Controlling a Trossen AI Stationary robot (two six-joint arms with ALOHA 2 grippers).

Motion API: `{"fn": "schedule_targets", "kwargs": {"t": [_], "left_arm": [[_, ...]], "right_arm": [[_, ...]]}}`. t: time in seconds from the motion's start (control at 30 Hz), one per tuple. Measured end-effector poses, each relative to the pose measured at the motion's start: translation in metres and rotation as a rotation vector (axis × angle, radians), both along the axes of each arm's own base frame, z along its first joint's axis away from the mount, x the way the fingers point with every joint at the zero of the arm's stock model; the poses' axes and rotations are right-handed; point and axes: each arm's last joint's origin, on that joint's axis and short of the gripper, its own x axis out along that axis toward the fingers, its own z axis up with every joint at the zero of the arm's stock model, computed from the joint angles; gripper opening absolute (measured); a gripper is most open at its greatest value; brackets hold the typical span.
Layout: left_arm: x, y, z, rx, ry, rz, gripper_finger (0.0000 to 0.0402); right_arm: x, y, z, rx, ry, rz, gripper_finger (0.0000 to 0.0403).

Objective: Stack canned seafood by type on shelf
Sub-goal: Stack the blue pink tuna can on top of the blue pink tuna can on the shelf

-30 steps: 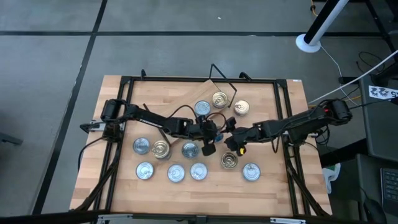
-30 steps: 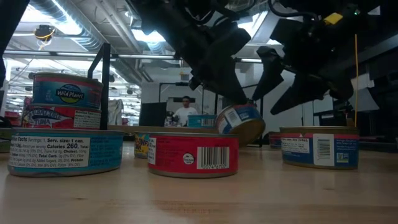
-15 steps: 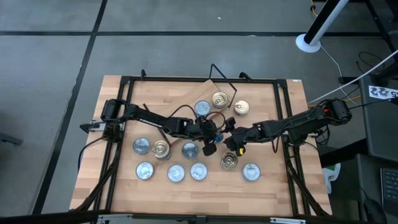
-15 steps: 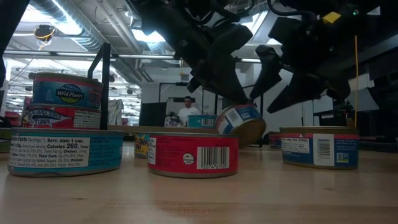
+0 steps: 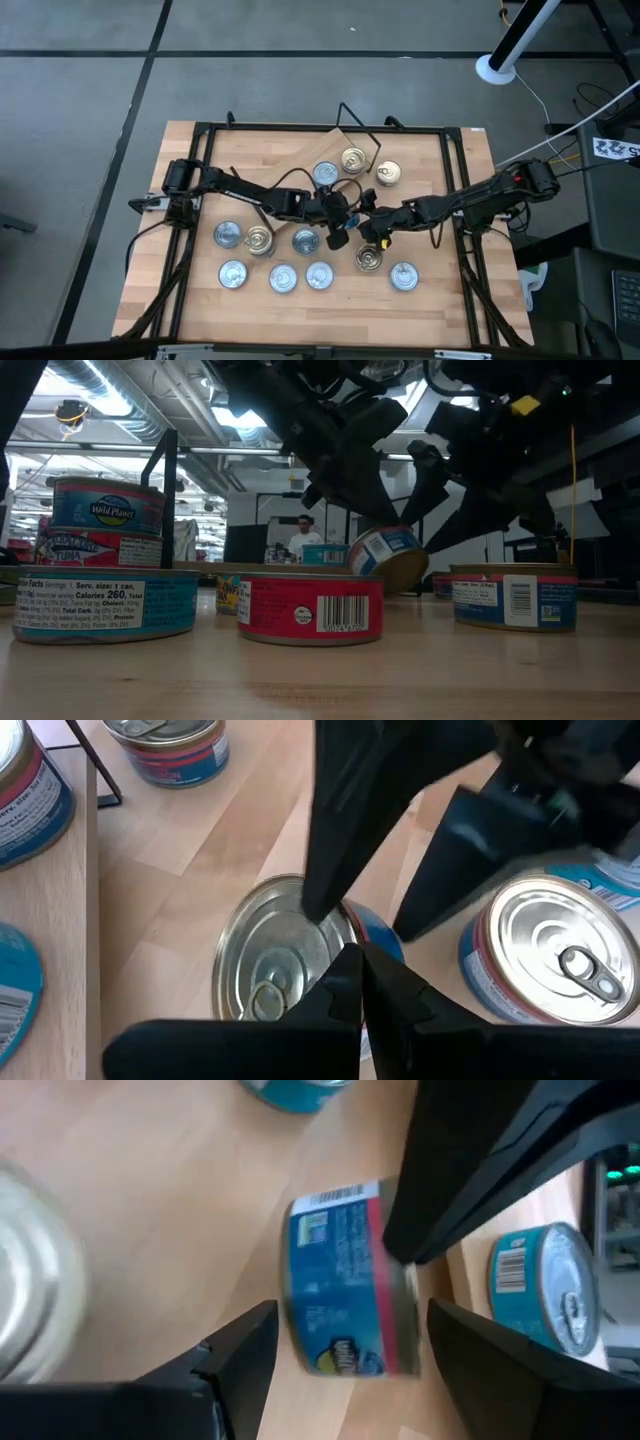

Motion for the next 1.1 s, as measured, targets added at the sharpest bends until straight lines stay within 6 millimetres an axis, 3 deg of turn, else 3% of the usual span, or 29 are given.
{"fn": "schedule_targets", "kwargs": {"t": [0.33,0.63,0.93,1.1], "left_arm": [[0.001,0.000,0.001,-0.008,-0.016,0.000,0.0000],[0.001,0.000,0.001,-0.008,-0.020,0.000,0.0009],[-0.001,0.000,0.007,0.015,-0.023,-0.021,0.0095],[-0.007,0.000,0.028,0.059,-0.054,-0.059,0.0134]], "right_arm": [[0.004,0.000,-0.010,-0.016,0.021,-0.010,0.0251],[0.004,0.001,-0.009,-0.013,0.017,-0.008,0.0175],[0.003,0.000,-0.010,-0.016,0.030,-0.009,0.0191],[0.006,0.001,0.000,-0.023,0.048,-0.011,0.0186]]}}
